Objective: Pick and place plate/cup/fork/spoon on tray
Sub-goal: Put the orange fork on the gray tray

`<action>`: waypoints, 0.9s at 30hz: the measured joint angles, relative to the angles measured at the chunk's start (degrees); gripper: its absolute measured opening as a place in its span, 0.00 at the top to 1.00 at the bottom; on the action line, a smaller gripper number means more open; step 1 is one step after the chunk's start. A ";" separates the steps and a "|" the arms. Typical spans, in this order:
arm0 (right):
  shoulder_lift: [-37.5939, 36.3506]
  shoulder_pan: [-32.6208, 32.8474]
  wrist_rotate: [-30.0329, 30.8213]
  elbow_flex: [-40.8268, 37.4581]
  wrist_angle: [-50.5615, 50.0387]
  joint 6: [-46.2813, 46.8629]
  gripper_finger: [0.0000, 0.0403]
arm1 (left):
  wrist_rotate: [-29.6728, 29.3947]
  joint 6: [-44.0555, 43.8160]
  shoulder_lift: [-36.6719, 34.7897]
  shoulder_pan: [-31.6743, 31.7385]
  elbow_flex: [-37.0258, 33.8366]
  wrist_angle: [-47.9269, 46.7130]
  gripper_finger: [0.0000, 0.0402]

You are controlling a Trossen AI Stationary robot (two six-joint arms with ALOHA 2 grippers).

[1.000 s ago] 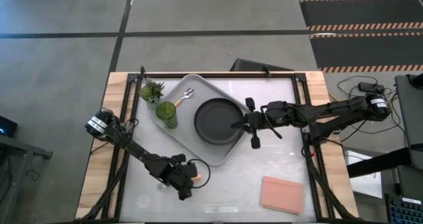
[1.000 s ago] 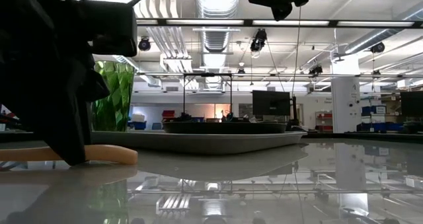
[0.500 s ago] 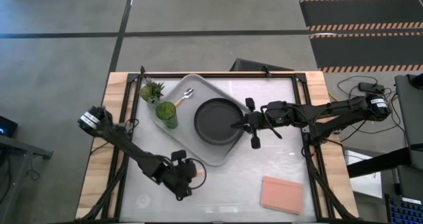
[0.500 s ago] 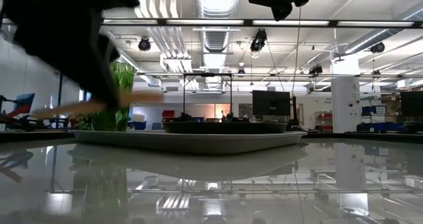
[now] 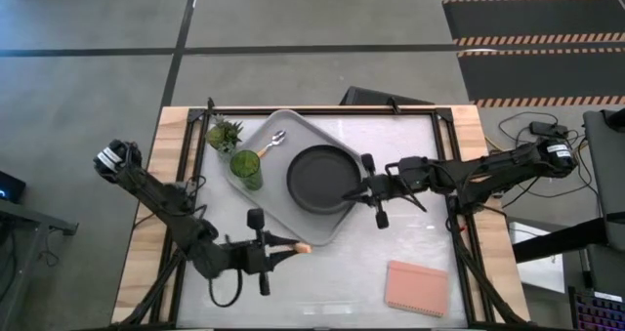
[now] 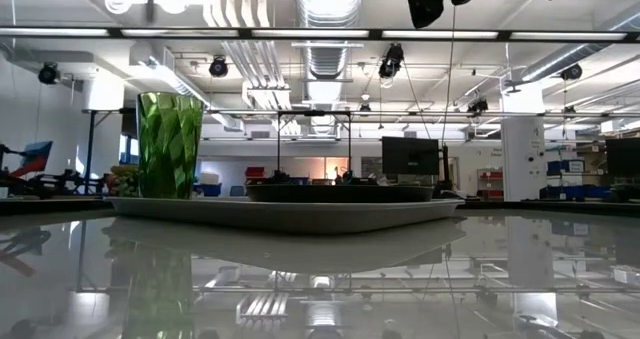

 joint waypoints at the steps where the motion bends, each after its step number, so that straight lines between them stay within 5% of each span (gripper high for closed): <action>1: 0.00 0.58 -0.01 -1.14 1.97 -0.04 0.98 | 0.24 4.11 0.07 0.00 -0.16 3.43 0.88; 8: 0.07 3.22 -0.03 -8.66 17.52 0.08 0.98 | 5.96 25.42 2.68 0.24 -5.24 27.48 0.88; 17: 0.11 4.19 0.12 -9.13 22.71 1.82 0.91 | 17.86 36.05 7.51 1.87 -14.93 57.06 0.88; 27: 8.15 4.44 -0.97 -8.68 36.06 0.83 0.63 | 19.85 37.02 8.74 4.32 -16.70 61.62 0.88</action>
